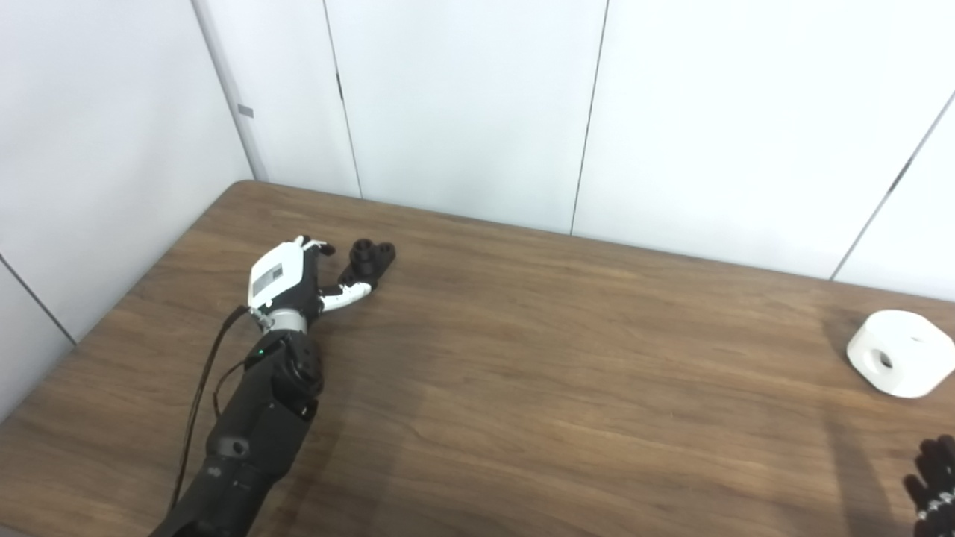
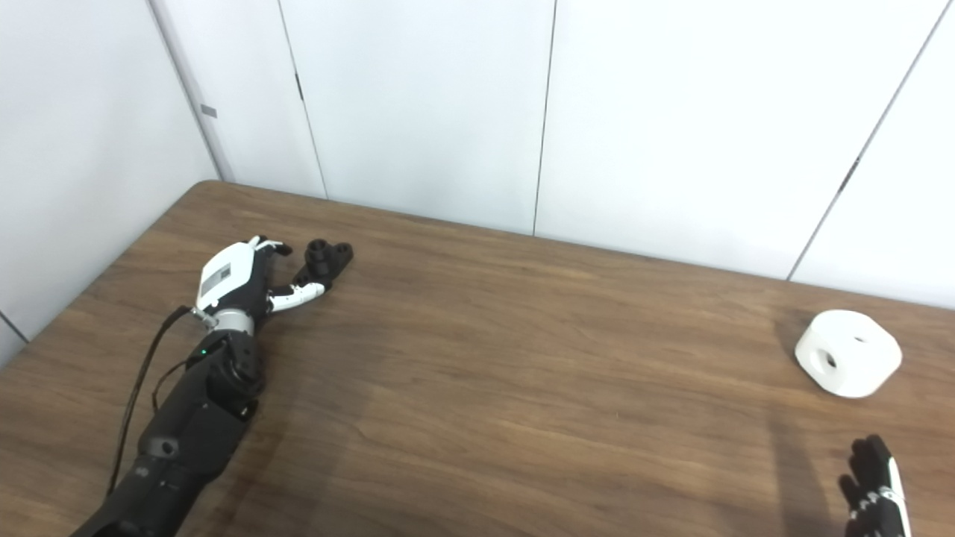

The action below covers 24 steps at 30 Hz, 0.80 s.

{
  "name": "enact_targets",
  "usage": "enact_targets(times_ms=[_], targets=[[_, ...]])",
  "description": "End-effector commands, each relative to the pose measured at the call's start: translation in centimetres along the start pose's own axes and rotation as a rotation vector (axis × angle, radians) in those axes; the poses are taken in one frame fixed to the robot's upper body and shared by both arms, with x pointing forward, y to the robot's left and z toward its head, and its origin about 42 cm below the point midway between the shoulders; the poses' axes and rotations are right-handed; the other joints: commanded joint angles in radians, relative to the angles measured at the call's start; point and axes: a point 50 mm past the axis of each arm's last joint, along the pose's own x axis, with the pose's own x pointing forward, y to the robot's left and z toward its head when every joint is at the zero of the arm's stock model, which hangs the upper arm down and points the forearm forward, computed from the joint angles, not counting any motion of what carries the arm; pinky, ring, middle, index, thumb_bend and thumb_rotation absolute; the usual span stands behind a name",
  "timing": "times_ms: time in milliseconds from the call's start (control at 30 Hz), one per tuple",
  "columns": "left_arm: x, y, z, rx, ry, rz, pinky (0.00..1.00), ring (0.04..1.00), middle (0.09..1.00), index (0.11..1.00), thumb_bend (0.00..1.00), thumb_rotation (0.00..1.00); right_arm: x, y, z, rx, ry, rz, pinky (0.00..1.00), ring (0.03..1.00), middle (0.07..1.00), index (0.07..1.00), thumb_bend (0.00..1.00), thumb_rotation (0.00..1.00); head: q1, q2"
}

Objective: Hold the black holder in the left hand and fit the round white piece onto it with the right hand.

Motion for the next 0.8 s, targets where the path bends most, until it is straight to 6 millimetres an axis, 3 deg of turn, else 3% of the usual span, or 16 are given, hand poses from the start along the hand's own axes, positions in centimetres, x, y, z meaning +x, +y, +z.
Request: enact_targets(times_ms=[0, 233, 767], targets=[[1.61, 2.41, 1.83, -0.007, -0.04, 0.071, 0.99, 0.999, 0.952, 0.758, 0.8, 0.46, -0.83, 1.45, -2.92, 0.032, 0.108, -0.022, 0.99, 0.994, 0.975, 0.999, 0.62, 1.0, -0.001, 0.0], [2.12, 2.33, 2.16, 0.0, -0.041, 0.061, 0.99, 0.996, 0.946, 0.741, 0.82, 0.45, -0.75, 1.68, -2.83, 0.002, 0.099, -0.02, 0.89, 0.968, 0.961, 0.989, 0.61, 1.0, -0.008, -0.003], [2.42, 2.05, 2.59, 0.047, -0.049, 0.047, 1.0, 1.0, 0.943, 0.732, 0.82, 0.41, -0.66, 1.59, -2.99, -0.028, 0.099, -0.023, 0.97, 0.99, 0.973, 1.0, 0.55, 1.0, -0.012, -0.002]])
